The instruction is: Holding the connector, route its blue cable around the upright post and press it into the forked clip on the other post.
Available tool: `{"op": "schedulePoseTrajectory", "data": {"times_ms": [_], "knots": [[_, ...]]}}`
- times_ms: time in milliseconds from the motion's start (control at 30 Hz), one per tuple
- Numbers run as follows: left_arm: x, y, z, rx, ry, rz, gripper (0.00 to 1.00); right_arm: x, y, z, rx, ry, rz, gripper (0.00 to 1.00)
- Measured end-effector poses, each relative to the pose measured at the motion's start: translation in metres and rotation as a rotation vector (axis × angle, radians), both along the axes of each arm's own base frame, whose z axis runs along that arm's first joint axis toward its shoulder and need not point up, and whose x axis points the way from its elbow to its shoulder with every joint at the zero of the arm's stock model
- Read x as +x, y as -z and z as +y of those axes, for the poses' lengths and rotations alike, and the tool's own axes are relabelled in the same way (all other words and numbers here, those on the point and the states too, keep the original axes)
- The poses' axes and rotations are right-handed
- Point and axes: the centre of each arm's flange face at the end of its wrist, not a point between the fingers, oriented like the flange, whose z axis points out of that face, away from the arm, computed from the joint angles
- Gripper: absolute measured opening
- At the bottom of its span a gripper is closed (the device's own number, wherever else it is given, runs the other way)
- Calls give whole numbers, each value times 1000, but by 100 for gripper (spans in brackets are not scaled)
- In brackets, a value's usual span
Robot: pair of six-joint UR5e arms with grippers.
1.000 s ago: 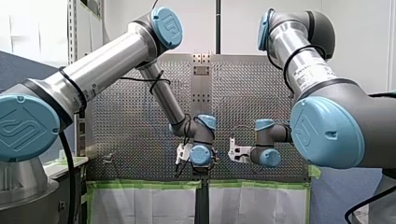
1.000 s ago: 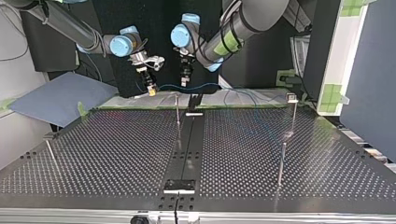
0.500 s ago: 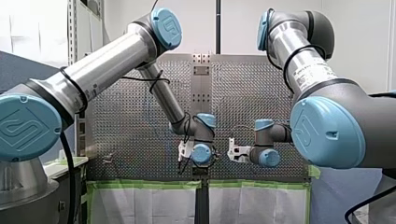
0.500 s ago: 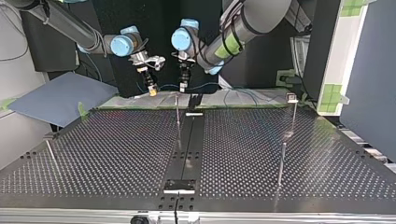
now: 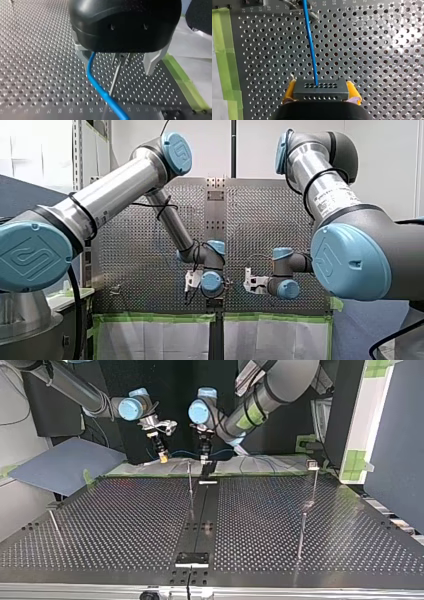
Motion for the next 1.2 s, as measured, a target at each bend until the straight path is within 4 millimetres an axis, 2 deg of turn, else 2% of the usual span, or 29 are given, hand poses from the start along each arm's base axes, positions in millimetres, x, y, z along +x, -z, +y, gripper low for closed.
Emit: {"op": "schedulePoseTrajectory", "data": {"times_ms": [300, 333, 367, 400, 467, 500, 533, 567, 1200], "knots": [[5, 0, 6, -1, -12, 4, 100, 0, 1, 1, 5, -2, 4, 0], [6, 0, 6, 1, -14, 5, 85, 0, 1, 1, 5, -2, 4, 0], [6, 0, 7, 2, -18, 6, 63, 0, 1, 1, 5, -2, 5, 0], [6, 0, 8, 5, -25, 7, 63, 0, 1, 1, 6, -2, 5, 0], [6, 0, 10, 8, -37, 6, 34, 0, 1, 1, 7, -2, 6, 0], [6, 0, 10, 9, -44, 5, 34, 0, 1, 2, 8, -1, 6, 0], [6, 0, 11, 10, -48, 4, 21, 0, 1, 2, 9, -1, 6, 0], [6, 0, 11, 10, -51, 4, 1, 0, 1, 2, 9, -1, 7, 0], [5, 2, 10, -7, -27, 16, 1, 0, 1, 1, 10, 2, 9, 0]]}}
